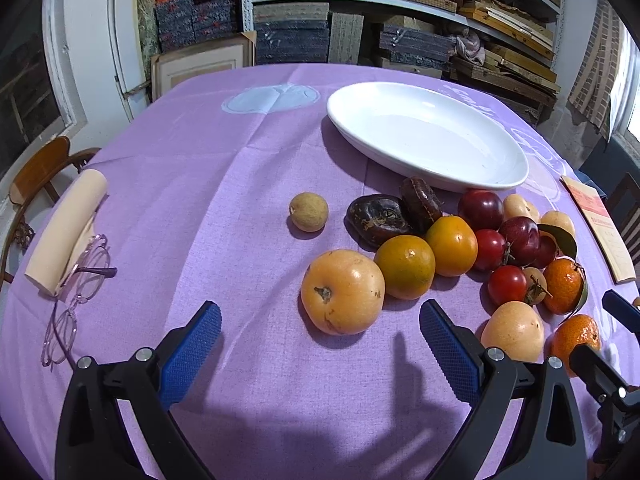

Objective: Organize fruits
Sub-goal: 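Grasp the large pale orange fruit with left tool while right tool grasps the mandarin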

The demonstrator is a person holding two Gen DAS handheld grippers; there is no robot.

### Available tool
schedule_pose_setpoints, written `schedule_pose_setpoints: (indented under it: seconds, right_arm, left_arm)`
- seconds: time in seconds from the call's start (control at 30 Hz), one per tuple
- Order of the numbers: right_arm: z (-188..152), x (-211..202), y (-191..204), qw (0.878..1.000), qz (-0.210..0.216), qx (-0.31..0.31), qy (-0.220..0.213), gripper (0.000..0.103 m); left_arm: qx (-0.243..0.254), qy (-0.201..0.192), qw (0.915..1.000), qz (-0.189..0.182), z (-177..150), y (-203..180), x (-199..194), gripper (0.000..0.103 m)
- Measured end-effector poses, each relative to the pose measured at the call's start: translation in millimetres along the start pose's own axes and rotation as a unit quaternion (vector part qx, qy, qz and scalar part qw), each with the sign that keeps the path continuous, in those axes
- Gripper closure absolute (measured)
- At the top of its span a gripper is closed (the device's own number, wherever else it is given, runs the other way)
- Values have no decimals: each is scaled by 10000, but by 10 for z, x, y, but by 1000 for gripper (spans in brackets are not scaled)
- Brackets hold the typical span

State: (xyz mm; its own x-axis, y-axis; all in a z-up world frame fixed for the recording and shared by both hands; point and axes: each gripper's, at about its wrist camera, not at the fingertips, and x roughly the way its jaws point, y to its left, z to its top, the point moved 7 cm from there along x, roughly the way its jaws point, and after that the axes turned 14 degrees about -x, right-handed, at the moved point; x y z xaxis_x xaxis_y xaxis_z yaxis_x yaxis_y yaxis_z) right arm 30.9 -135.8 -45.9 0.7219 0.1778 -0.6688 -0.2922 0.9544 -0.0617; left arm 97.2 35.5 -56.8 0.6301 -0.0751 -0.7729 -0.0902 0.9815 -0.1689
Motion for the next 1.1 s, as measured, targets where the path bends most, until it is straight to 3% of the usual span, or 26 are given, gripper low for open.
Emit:
schedule_pose_setpoints:
  seconds: [0.33, 0.5, 0.67, 0.87, 1.1]
  right_arm:
    - [-8, 24, -9, 10000, -3, -6, 15, 4]
    - [-12, 15, -22, 10000, 37, 34, -13, 4]
    - [-19, 20, -24, 10000, 22, 21, 16, 4]
    - [-31, 31, -15, 10000, 36, 31, 53, 4]
    - [-33, 33, -9, 10000, 52, 58, 51, 4]
  left_arm:
    - [-155, 223, 9991, -312, 65, 100, 182, 4]
    - [-221, 236, 9983, -478, 77, 143, 161, 22]
    - [-105, 158, 9985, -518, 75, 104, 150, 25]
    - [216, 200, 9970, -710, 63, -83, 160, 51]
    - [434, 371, 9962, -663, 58, -154, 243, 51]
